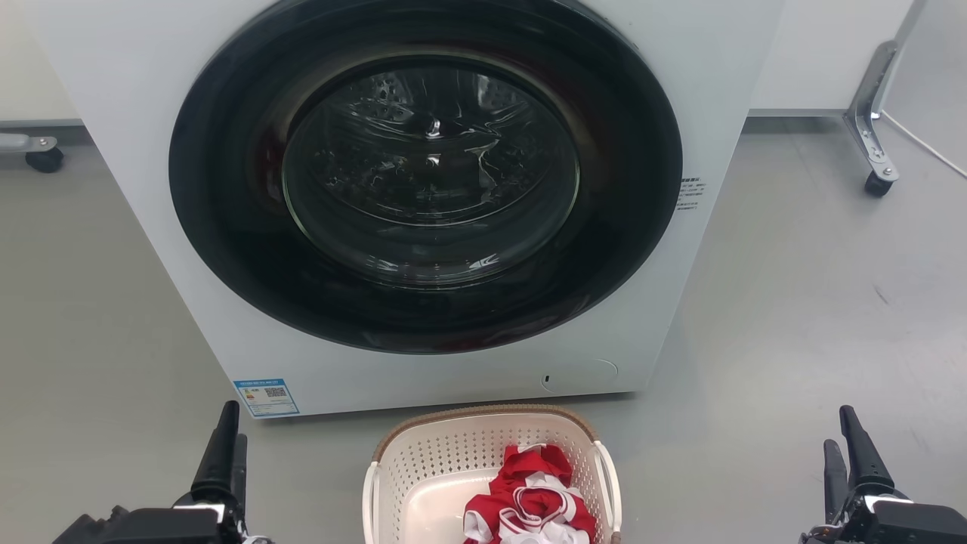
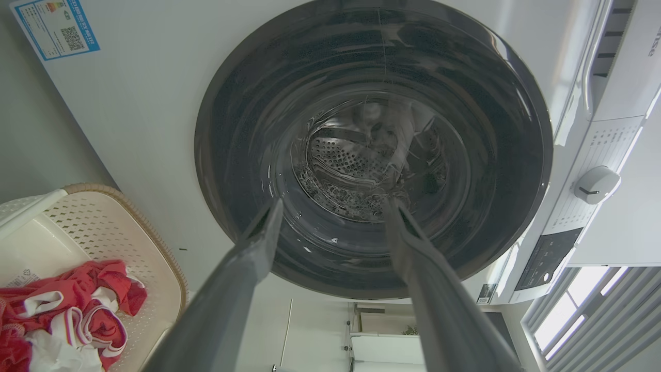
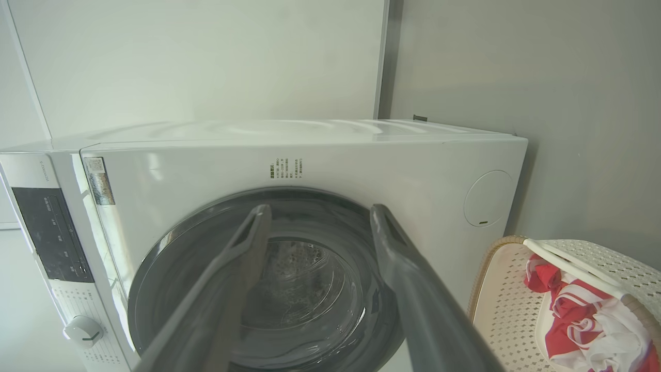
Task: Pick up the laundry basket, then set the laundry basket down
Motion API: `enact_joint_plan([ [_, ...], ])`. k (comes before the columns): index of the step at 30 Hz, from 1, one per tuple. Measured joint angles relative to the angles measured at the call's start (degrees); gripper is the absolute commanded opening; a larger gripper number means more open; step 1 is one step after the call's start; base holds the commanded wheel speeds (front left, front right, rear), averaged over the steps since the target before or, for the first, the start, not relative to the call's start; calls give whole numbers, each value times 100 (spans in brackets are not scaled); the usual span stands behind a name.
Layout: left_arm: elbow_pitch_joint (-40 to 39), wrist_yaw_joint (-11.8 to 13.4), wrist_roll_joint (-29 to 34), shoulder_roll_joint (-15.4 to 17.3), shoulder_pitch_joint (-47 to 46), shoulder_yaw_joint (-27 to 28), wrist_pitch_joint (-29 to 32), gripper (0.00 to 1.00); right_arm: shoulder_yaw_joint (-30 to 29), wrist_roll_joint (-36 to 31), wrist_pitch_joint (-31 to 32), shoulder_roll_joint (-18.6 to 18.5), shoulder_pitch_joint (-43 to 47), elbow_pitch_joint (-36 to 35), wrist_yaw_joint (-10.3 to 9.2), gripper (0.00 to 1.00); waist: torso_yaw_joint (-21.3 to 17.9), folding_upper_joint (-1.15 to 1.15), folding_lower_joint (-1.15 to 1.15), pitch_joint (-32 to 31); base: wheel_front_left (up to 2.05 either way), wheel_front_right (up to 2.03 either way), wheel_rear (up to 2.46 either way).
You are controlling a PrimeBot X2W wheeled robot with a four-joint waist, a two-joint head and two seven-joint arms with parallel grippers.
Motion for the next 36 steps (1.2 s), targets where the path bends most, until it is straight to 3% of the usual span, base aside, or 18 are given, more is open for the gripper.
enact_joint_plan([
  [9,-33,0,366,54,-120,-185,-223,100,119,-304,-188,-45,-99,-46,1,100,10,0,0,-7,0,0,0],
  [16,-71,3,1053,187,-241,-419,-399,100,322,-831,-369,-181,-175,-77,0,100,20,0,0,-20,0,0,0],
  [26,-243,230,2087,375,-385,-724,-634,100,636,-1862,-611,-393,-278,-179,-37,100,30,0,0,-39,0,0,0],
  [36,-483,511,3212,554,-502,-1062,-837,100,996,-3016,-814,-601,-376,-338,-240,100,42,0,0,-43,0,0,0],
])
